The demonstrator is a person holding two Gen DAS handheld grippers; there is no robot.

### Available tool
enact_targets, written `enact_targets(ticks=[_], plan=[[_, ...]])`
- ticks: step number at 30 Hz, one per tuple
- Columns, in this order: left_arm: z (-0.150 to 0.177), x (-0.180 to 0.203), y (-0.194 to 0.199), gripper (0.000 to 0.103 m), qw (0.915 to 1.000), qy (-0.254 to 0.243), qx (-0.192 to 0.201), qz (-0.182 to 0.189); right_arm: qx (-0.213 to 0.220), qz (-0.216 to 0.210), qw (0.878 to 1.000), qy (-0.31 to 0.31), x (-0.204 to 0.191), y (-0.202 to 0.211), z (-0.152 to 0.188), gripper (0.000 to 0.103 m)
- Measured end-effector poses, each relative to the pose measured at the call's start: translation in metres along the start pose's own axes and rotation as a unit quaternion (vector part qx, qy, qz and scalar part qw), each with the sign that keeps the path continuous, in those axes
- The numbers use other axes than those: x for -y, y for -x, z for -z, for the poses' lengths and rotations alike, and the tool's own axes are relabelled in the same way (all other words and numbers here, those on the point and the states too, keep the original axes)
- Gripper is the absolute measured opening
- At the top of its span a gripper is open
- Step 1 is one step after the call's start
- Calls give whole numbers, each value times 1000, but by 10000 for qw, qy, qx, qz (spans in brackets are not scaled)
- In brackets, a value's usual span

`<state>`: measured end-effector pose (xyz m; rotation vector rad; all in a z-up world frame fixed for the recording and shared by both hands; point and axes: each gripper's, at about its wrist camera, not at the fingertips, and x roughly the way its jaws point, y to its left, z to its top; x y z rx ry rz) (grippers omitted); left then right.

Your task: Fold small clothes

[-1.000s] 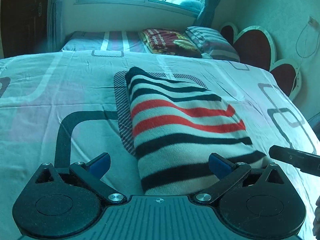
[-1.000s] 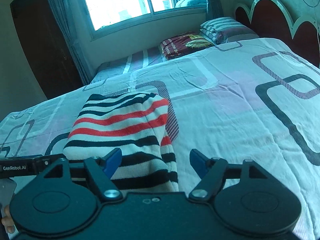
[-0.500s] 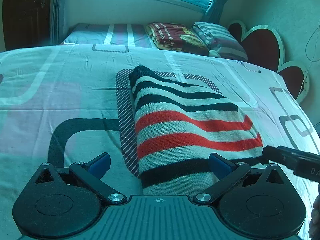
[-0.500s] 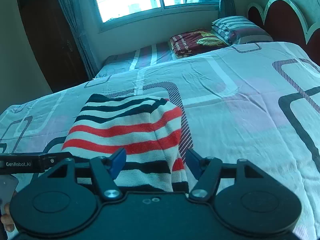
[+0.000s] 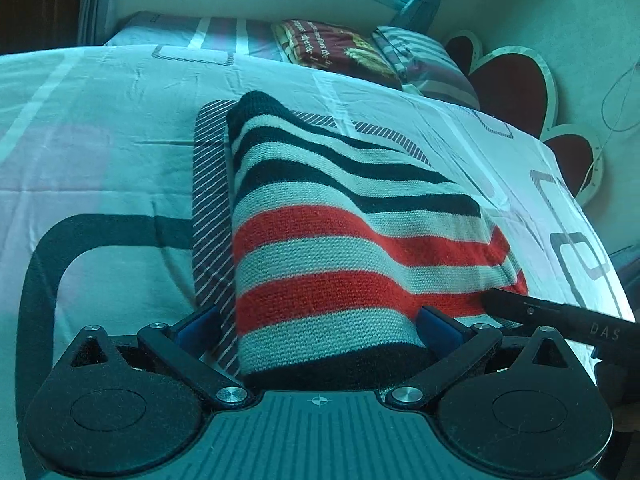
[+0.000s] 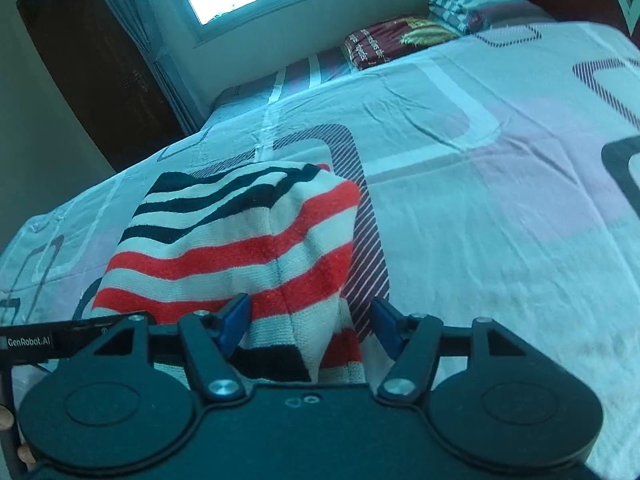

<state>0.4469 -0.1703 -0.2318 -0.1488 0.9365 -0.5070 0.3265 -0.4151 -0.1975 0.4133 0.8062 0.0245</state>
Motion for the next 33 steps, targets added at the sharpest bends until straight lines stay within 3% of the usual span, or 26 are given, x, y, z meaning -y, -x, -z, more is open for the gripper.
enact_targets(ticks=[5,6,8,10,13,17,21,33], plan=[[-3,13,-9,100,9998,-31,-60,174,-97,-562,9981,-233,10,-11,-6,64],[-3,14,-10,98,9998,-8,-42,196,-197,-856,9954,-387,12,-15,-6,47],[-3,13,-7,88,9997,97,35,217,-222,-943,9942,-473,10,-17,-5,44],[-5,5,1,70,9992,200,17,354,-233,-923,9953,-171,6,-10,-6,39],[-7,-6,-2,68,9982,323,-93,505,-268,-977,9946,-231,9,-16,-7,41],[-5,4,-4,68,9993,220,47,292,-71,-779,9967,-196,1,-19,-4,42],[-8,12,5,59,9998,58,71,176,123,-693,9975,-94,-9,-3,-2,36],[-14,9,47,55,9994,-142,287,140,429,-1137,9926,-64,-49,32,-5,34]])
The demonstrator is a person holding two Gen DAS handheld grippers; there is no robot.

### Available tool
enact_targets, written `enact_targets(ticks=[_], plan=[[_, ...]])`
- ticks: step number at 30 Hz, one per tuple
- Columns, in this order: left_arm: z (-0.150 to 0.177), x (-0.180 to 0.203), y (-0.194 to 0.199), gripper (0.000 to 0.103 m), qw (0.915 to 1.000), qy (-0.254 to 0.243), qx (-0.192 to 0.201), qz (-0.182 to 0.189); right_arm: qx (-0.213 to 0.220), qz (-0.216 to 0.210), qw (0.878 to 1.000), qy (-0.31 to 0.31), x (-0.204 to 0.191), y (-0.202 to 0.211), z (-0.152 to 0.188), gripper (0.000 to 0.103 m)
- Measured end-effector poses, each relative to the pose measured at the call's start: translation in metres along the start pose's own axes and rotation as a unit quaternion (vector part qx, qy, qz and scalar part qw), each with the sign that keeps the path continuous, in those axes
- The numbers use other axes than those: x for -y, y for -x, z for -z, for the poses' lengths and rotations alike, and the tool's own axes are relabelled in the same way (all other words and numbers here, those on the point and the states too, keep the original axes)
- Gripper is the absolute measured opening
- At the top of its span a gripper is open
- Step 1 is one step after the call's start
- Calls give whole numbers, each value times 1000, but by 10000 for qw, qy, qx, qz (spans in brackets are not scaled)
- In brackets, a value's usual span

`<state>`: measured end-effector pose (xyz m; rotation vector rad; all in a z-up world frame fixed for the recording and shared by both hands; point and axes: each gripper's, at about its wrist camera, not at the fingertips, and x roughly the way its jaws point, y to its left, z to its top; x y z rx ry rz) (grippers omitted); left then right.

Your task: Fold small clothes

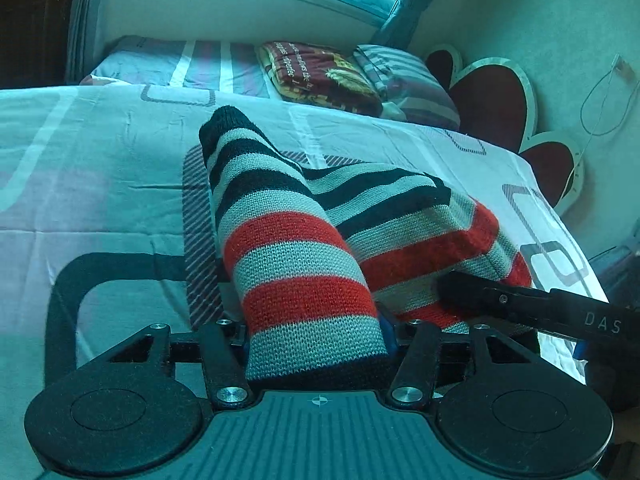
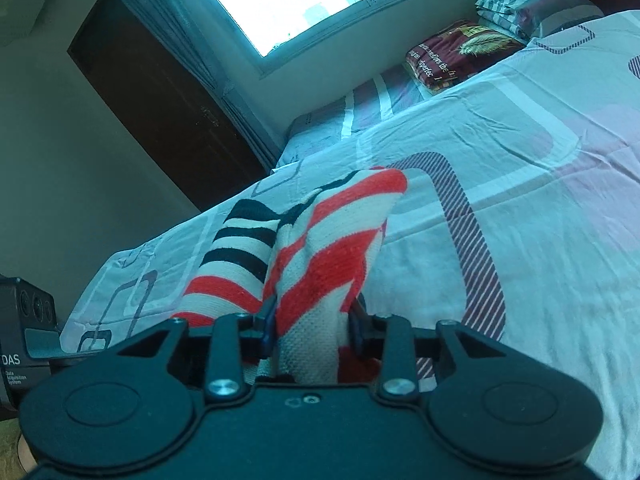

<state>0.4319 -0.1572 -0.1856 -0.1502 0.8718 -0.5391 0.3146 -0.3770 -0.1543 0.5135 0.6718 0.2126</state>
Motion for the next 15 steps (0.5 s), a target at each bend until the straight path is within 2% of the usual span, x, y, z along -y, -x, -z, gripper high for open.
enact_targets(ticks=[7,15], plan=[[-5,-32,37,55,9998,-5,139,-161,35,-257,9997,34,-44,-13,5,34],[-3,-125,90,55,9991,184,280,-249,-10,-514,9987,-69,-128,-55,29,34]])
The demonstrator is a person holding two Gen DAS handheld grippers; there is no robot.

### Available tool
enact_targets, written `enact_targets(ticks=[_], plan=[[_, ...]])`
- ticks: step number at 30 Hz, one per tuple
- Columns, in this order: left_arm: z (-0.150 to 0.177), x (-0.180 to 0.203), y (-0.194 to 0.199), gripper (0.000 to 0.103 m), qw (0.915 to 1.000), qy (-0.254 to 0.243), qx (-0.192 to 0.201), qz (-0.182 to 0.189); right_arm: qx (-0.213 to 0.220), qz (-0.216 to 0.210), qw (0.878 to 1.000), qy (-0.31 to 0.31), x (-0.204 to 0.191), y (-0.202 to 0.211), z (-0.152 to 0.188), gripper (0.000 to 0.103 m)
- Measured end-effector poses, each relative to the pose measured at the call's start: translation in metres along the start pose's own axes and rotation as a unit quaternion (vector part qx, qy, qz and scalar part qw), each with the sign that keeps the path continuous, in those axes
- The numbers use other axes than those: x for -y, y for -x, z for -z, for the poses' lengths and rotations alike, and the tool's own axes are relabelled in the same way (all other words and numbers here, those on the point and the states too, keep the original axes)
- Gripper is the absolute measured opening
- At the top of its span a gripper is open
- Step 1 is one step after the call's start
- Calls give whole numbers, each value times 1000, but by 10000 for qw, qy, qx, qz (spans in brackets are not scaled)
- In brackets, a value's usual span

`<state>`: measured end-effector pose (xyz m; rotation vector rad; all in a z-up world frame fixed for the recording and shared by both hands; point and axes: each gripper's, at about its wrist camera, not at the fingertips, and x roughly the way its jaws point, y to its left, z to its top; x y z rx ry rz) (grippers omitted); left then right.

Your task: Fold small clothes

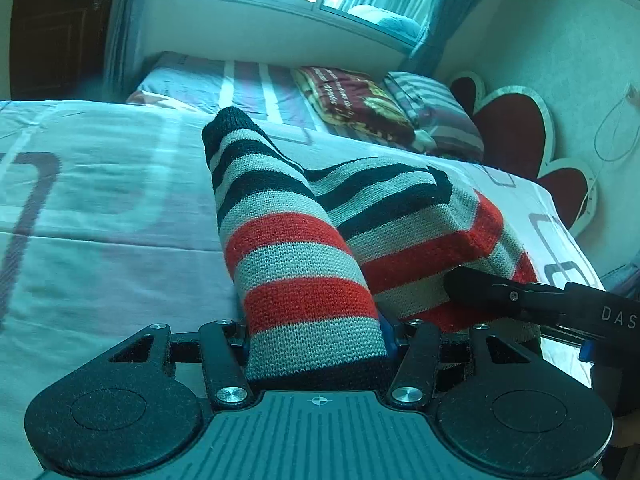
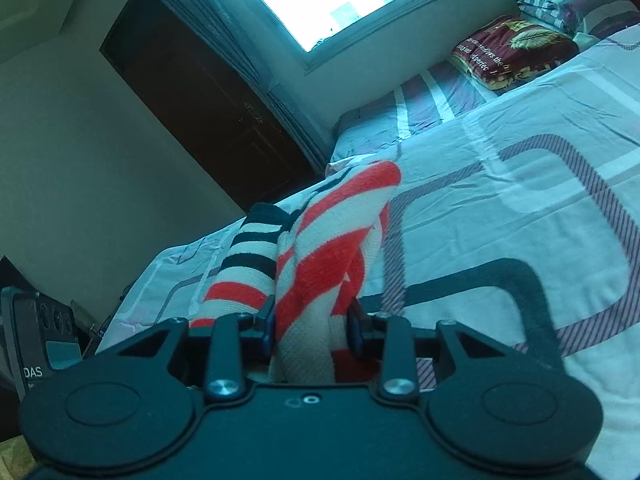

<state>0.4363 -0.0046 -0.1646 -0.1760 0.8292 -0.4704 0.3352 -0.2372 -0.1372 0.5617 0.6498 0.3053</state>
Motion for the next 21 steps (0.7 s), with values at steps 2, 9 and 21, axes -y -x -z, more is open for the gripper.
enact_targets(ticks=[2,9,21], plan=[[-2,-31,11,55,9999,60,30,-75,-22,-51,10000,-6,-23,-20,9,34],[-15,-147,36,55,9987,295,102,-415,-133,-357,9993,-38,-89,-102,34,33],[-3,-269,9,92,9939,729,40,-823,-260,668,9974,11,-92,-171,56,33]])
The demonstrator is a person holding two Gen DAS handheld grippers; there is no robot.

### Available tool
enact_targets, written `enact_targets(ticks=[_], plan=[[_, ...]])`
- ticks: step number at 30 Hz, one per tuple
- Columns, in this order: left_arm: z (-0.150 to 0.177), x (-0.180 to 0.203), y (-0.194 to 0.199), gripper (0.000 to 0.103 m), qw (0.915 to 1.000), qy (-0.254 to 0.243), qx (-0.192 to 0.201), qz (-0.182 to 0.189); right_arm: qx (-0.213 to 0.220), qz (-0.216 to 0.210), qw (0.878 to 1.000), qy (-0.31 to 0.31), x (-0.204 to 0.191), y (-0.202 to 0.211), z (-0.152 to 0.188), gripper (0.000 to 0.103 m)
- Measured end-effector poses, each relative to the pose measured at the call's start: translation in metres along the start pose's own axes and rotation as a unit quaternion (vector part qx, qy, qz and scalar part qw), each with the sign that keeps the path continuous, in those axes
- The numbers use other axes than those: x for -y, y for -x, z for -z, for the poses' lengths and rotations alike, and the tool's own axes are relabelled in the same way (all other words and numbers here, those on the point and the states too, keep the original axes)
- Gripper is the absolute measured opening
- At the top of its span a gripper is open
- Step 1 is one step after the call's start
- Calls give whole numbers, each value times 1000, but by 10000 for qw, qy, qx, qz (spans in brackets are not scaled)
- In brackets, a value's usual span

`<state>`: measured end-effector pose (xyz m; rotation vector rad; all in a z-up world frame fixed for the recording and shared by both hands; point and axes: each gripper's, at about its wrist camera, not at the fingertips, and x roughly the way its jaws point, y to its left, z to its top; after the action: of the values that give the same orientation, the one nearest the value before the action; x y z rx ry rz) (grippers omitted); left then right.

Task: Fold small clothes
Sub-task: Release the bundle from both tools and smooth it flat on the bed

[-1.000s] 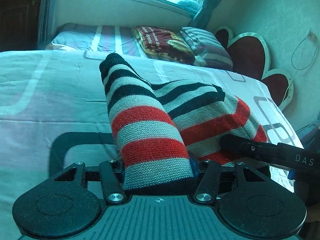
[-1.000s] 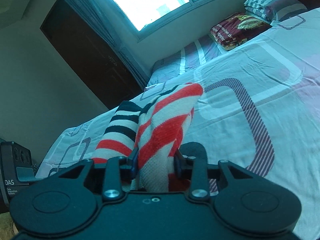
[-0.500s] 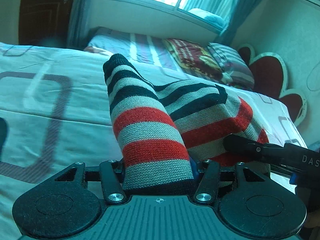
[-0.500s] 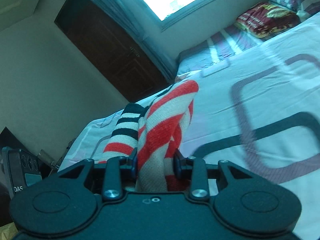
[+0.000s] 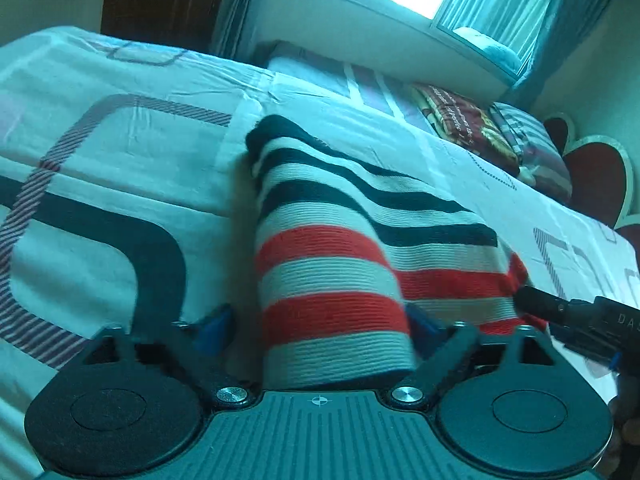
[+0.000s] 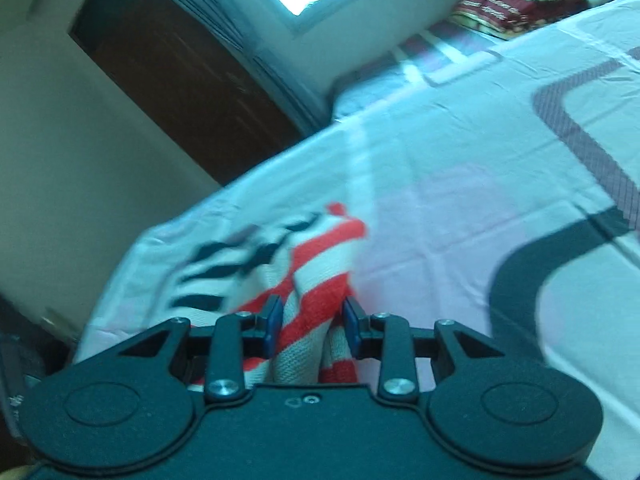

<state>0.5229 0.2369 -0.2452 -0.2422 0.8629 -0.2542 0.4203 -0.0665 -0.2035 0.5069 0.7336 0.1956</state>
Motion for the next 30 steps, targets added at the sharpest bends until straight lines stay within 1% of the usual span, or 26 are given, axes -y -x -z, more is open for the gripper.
enact_targets(ticks=[2,3,5,6,7,9,11,12,13,14,15,16,19,21,24,27,28,29,30], plan=[[1,-2,4,91,10000,31,66,-28,112,260,9989,379,-12,6,1,34],[1,1,9,91,9997,36,200,-104,187,308,9980,523,-19,9,-1,34],[-3,8,24,91,9980,-58,593,-222,327,290,9955,838,-34,9,-10,34],[-9,11,27,91,9972,-128,710,-210,358,276,9941,985,-40,6,-16,34],[-16,13,26,91,9971,-171,709,-209,364,253,9926,1127,-46,0,-21,34],[-27,12,21,91,9976,-194,596,-284,279,222,9905,1331,-57,-15,-30,34],[-33,13,3,91,9984,-225,296,-436,148,214,9880,1524,-67,-31,-31,33],[-33,11,-8,91,9982,-180,133,-558,32,310,9854,1674,-72,-41,-30,32],[-31,7,-18,91,9981,-56,-20,-616,-134,490,9824,1795,-74,-52,-27,30],[-29,2,-23,91,9984,165,-83,-527,-252,655,9796,1883,-73,-61,-23,30],[-27,-2,-25,92,9983,364,-84,-451,-276,753,9779,1931,-70,-66,-22,29],[-27,-3,-24,92,9981,427,-80,-444,-250,771,9776,1943,-68,-67,-21,29],[-23,4,-10,92,9984,267,56,-502,-103,683,9805,1839,-70,-48,-21,30],[-14,11,7,92,9989,116,156,-430,69,539,9786,1984,-76,-24,-16,31],[4,19,30,92,9993,-92,154,-325,138,355,9741,2231,-87,7,2,31],[27,28,54,92,9989,-362,151,-263,163,330,9703,2391,-92,32,27,31],[34,29,57,92,9986,-431,176,-264,185,361,9688,2446,-92,37,36,30],[40,31,61,92,9982,-496,198,-267,197,464,9658,2542,-91,40,45,29],[44,31,62,92,9982,-509,184,-257,120,595,9632,2618,-89,39,52,29]])
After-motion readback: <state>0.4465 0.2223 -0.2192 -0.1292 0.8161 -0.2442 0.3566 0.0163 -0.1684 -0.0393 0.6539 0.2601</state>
